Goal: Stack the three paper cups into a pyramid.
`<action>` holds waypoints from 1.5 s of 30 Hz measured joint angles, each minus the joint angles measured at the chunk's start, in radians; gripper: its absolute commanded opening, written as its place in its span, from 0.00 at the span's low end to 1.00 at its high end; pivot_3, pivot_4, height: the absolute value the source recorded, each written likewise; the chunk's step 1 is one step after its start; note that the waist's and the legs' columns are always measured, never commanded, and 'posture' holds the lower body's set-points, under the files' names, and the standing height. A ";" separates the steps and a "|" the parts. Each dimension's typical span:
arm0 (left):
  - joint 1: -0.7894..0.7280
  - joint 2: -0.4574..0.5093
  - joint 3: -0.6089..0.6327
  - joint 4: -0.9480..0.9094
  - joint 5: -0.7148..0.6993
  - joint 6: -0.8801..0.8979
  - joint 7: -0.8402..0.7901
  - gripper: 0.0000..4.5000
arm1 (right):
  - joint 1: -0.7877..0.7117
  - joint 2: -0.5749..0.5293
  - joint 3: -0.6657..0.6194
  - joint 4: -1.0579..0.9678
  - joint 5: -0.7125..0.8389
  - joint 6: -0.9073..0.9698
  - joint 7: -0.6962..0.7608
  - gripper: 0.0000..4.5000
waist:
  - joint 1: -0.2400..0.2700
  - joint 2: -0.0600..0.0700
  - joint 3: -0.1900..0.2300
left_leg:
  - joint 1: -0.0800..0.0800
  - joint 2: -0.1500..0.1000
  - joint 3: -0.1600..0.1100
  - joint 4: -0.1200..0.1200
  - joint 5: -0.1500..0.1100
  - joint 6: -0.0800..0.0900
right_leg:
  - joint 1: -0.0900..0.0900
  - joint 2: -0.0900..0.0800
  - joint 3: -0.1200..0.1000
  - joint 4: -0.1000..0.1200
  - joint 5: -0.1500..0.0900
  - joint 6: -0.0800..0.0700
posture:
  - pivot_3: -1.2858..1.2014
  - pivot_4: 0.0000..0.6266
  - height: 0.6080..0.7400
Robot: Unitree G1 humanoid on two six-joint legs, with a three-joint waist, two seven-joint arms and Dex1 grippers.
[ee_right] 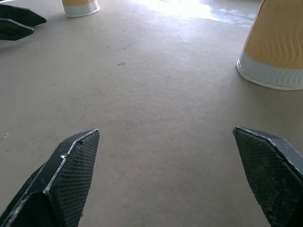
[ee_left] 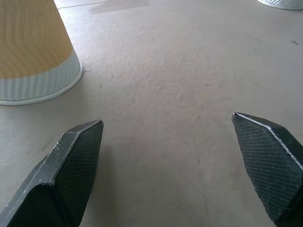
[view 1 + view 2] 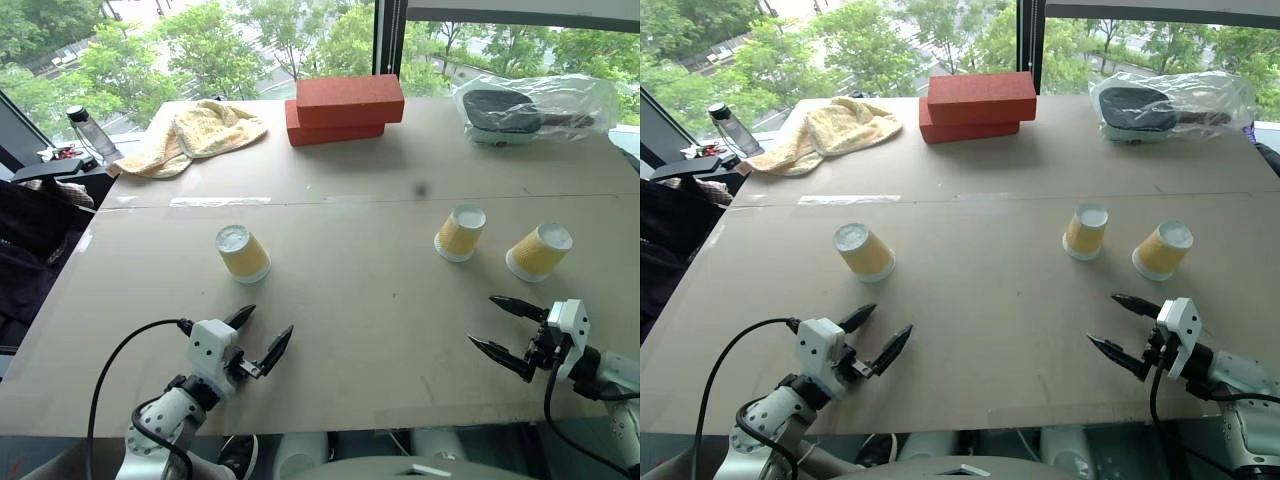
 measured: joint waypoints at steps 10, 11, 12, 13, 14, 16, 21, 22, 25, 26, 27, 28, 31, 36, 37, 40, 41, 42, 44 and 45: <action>-0.226 0.126 0.122 0.028 -0.033 0.087 0.015 1.00 | -0.096 0.012 0.059 -0.229 0.079 0.096 -0.040 0.99 | 0.000 -0.007 0.004 | -0.004 -0.002 -0.002 0.001 0.000 0.000 | -0.001 -0.002 -0.004 -0.001 0.002 0.004 | 0.52 0.24 0.93; -0.248 0.132 0.116 0.045 -0.028 0.096 0.011 1.00 | -0.116 0.015 0.070 -0.245 0.083 0.113 -0.053 0.99 | 0.000 -0.007 0.005 | -0.004 -0.001 -0.003 0.002 0.000 0.000 | -0.001 -0.002 -0.005 -0.001 0.002 0.004 | 0.52 0.24 0.93; -0.277 0.138 0.106 0.063 -0.020 0.103 0.009 1.00 | -0.135 0.016 0.077 -0.262 0.090 0.132 -0.065 0.99 | 0.001 -0.008 0.005 | -0.005 -0.001 -0.004 0.002 0.000 0.000 | -0.001 -0.002 -0.006 -0.001 0.002 0.004 | 0.52 0.24 0.93; -0.308 0.141 0.098 0.076 -0.015 0.111 0.009 1.00 | -0.154 0.017 0.082 -0.280 0.099 0.152 -0.080 0.99 | 0.004 -0.008 0.005 | -0.005 -0.001 -0.005 0.002 0.000 -0.001 | -0.001 -0.002 -0.006 -0.001 0.002 0.004 | 0.52 0.24 0.93; -0.334 0.145 0.089 0.086 -0.009 0.118 0.008 1.00 | -0.170 0.017 0.084 -0.298 0.110 0.168 -0.093 0.99 | 0.006 -0.008 0.005 | -0.006 -0.001 -0.006 0.002 0.000 -0.001 | -0.001 -0.002 -0.007 -0.001 0.002 0.004 | 0.52 0.24 0.93; -0.363 0.150 0.083 0.099 0.002 0.122 0.003 1.00 | -0.184 0.018 0.084 -0.325 0.121 0.191 -0.111 0.99 | 0.008 -0.008 0.005 | -0.008 -0.001 -0.006 0.002 0.000 -0.001 | -0.003 -0.002 -0.007 -0.001 0.002 0.004 | 0.52 0.24 0.93; -0.446 0.151 0.076 0.154 0.019 0.124 -0.001 1.00 | -0.186 0.022 0.096 -0.360 0.131 0.228 -0.146 0.99 | 0.011 -0.008 0.005 | -0.010 -0.002 -0.006 0.003 0.000 -0.001 | -0.003 -0.002 -0.009 -0.002 0.002 0.004 | 0.52 0.24 0.93; -0.455 0.151 0.074 0.164 0.019 0.124 -0.008 1.00 | -0.186 0.025 0.099 -0.360 0.130 0.232 -0.149 0.99 | 0.011 -0.008 0.005 | -0.010 -0.002 -0.006 0.003 0.000 -0.001 | -0.003 -0.002 -0.009 -0.002 0.002 0.004 | 0.52 0.24 0.93; -0.470 0.151 0.067 0.174 0.017 0.127 -0.029 0.78 | -0.184 0.030 0.105 -0.367 0.130 0.233 -0.166 1.00 | 0.011 -0.008 0.005 | -0.010 -0.002 -0.006 0.003 0.001 -0.001 | -0.003 -0.001 -0.010 -0.002 0.002 0.004 | 0.52 0.24 0.93; -0.473 0.151 0.066 0.176 0.015 0.130 -0.036 0.68 | -0.183 0.032 0.105 -0.373 0.130 0.233 -0.170 1.00 | 0.012 -0.008 0.005 | -0.010 -0.001 -0.007 0.003 0.001 -0.001 | -0.003 -0.001 -0.010 -0.002 0.002 0.004 | 0.52 0.24 0.93; -0.474 0.151 0.066 0.177 0.012 0.135 -0.043 0.61 | -0.182 0.032 0.105 -0.376 0.130 0.234 -0.175 1.00 | 0.012 -0.008 0.005 | -0.010 -0.001 -0.007 0.003 0.001 -0.001 | -0.003 -0.001 -0.010 -0.001 0.002 0.004 | 0.52 0.24 0.93; -0.478 0.153 0.068 0.177 0.005 0.142 -0.049 0.53 | -0.179 0.033 0.105 -0.383 0.130 0.234 -0.181 1.00 | 0.012 -0.008 0.005 | -0.010 -0.001 -0.007 0.003 0.001 -0.001 | -0.003 0.000 -0.010 -0.001 0.002 0.004 | 0.52 0.24 0.93; -0.480 0.159 0.071 0.176 -0.014 0.162 -0.068 0.51 | -0.175 0.033 0.105 -0.393 0.131 0.235 -0.190 1.00 | 0.012 -0.008 0.005 | -0.010 -0.001 -0.007 0.004 0.001 -0.001 | -0.003 0.001 -0.010 -0.001 0.002 0.005 | 0.52 0.24 0.93; -0.479 0.164 0.052 0.139 -0.074 0.216 -0.146 0.51 | -0.159 0.031 0.104 -0.403 0.141 0.240 -0.199 1.00 | 0.016 -0.008 0.005 | -0.010 -0.001 -0.007 0.004 0.001 -0.001 | -0.003 0.003 -0.010 -0.001 0.002 0.005 | 0.52 0.24 0.93; -0.480 0.168 0.028 0.116 -0.092 0.237 -0.179 0.51 | -0.154 0.027 0.104 -0.406 0.143 0.242 -0.199 1.00 | 0.021 -0.008 0.005 | -0.010 -0.002 -0.007 0.004 0.001 -0.001 | -0.003 0.003 -0.010 -0.001 0.002 0.005 | 0.52 0.24 0.93; -0.512 0.168 -0.045 0.076 -0.108 0.276 -0.230 0.51 | -0.139 0.016 0.098 -0.410 0.149 0.249 -0.199 1.00 | 0.026 -0.008 0.006 | -0.011 -0.002 -0.007 0.005 0.001 -0.001 | -0.003 0.003 -0.010 -0.001 0.002 0.004 | 0.52 0.24 0.93; -0.537 0.167 -0.079 0.069 -0.107 0.280 -0.247 0.51 | -0.132 0.012 0.093 -0.412 0.152 0.252 -0.199 1.00 | 0.026 -0.009 0.006 | -0.011 -0.002 -0.008 0.006 0.001 -0.001 | -0.003 0.004 -0.010 -0.001 0.002 0.004 | 0.52 0.24 0.93; -0.560 0.166 -0.109 0.065 -0.105 0.281 -0.265 0.51 | -0.128 0.009 0.090 -0.412 0.153 0.253 -0.199 1.00 | 0.025 -0.009 0.006 | -0.011 -0.002 -0.007 0.006 0.001 -0.001 | -0.003 0.005 -0.010 -0.001 0.003 0.004 | 0.52 0.24 0.93; -0.609 0.161 -0.184 0.062 -0.072 0.265 -0.310 0.51 | -0.107 -0.002 0.072 -0.412 0.153 0.253 -0.195 1.00 | 0.024 -0.008 0.005 | -0.011 -0.002 -0.007 0.006 0.001 -0.001 | -0.003 0.006 -0.009 -0.001 0.002 0.004 | 0.52 0.24 0.93; -0.626 0.156 -0.224 0.064 -0.049 0.246 -0.333 0.51 | -0.100 -0.010 0.069 -0.410 0.151 0.253 -0.191 1.00 | 0.024 -0.008 0.006 | -0.011 -0.002 -0.007 0.006 0.001 -0.001 | -0.003 0.006 -0.009 -0.001 0.002 0.004 | 0.52 0.24 0.93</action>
